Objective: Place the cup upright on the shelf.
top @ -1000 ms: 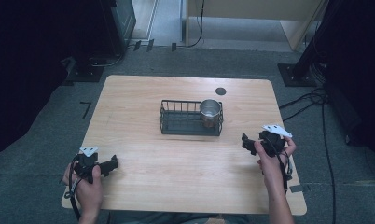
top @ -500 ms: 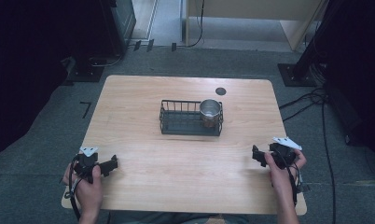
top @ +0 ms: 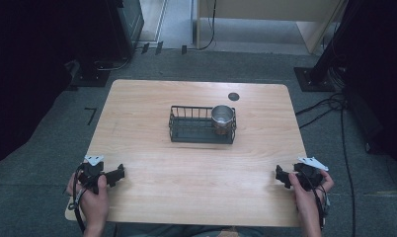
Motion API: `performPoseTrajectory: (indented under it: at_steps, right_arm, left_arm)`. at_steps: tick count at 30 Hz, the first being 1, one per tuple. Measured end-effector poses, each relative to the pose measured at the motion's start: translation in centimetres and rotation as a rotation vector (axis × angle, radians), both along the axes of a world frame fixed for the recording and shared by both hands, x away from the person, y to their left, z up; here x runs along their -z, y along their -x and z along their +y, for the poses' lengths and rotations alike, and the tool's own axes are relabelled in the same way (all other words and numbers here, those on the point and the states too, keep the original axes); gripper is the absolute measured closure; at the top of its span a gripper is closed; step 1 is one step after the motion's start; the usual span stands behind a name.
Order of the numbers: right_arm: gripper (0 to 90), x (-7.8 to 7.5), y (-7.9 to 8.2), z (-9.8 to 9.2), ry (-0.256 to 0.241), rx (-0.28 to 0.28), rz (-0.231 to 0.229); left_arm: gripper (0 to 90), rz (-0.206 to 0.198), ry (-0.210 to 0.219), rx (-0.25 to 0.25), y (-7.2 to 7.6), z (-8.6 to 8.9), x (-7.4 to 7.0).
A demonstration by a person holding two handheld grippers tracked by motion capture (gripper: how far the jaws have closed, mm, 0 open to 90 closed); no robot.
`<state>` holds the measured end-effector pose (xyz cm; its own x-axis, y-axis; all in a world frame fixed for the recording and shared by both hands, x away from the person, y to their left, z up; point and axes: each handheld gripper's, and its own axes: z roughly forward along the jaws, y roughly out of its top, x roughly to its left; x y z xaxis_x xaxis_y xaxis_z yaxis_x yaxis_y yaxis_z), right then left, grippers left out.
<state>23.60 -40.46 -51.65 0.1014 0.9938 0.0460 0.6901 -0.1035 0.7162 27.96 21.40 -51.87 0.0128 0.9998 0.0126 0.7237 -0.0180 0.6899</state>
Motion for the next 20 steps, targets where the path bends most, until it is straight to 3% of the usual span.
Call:
performPoseTrajectory:
  at_steps: [7, 20]
  right_arm:
    - [0.9, 0.8, 1.2, -0.1, 0.036, -0.008, 0.027]
    - [0.4, 1.2, 1.9, -0.2, 0.016, -0.016, 0.004]
  left_arm:
    - [0.0, 0.000, 0.000, 0.000, 0.0, 0.0, 0.0]
    - [0.0, 0.000, 0.000, 0.000, 0.0, 0.0, 0.0]
